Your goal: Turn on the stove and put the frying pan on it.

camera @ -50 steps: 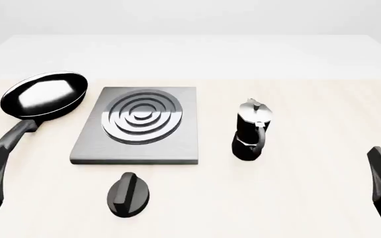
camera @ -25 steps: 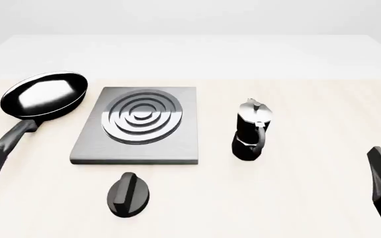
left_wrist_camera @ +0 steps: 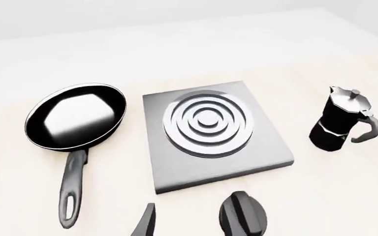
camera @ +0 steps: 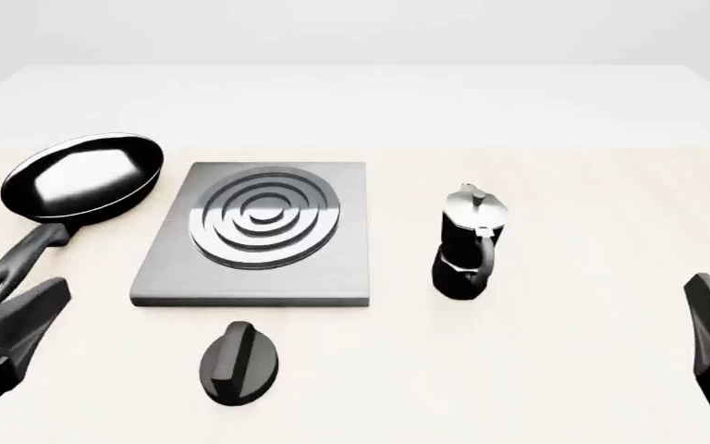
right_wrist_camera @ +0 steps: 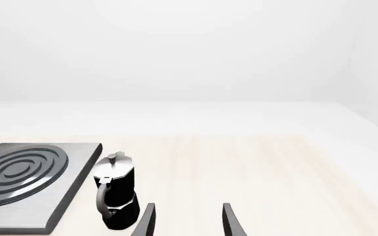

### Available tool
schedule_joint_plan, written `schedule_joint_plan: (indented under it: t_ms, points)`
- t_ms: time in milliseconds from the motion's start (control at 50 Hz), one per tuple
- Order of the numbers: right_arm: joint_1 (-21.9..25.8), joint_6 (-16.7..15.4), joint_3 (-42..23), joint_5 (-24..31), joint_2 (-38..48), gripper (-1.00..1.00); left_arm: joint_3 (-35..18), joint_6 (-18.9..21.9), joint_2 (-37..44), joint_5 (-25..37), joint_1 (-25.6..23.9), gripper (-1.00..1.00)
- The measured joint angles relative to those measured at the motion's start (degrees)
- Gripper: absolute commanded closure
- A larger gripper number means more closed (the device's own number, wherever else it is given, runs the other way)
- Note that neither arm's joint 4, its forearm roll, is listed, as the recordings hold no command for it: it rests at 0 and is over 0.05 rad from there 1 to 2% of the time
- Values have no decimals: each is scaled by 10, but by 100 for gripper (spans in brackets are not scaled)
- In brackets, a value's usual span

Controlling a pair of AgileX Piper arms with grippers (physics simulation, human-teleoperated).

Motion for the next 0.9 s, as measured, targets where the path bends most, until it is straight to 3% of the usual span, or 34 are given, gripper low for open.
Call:
schedule_joint_plan:
  t_ms: [900]
  points:
    - [0,0,0,0,0,-100,50,-101,122,-54,-139,-100]
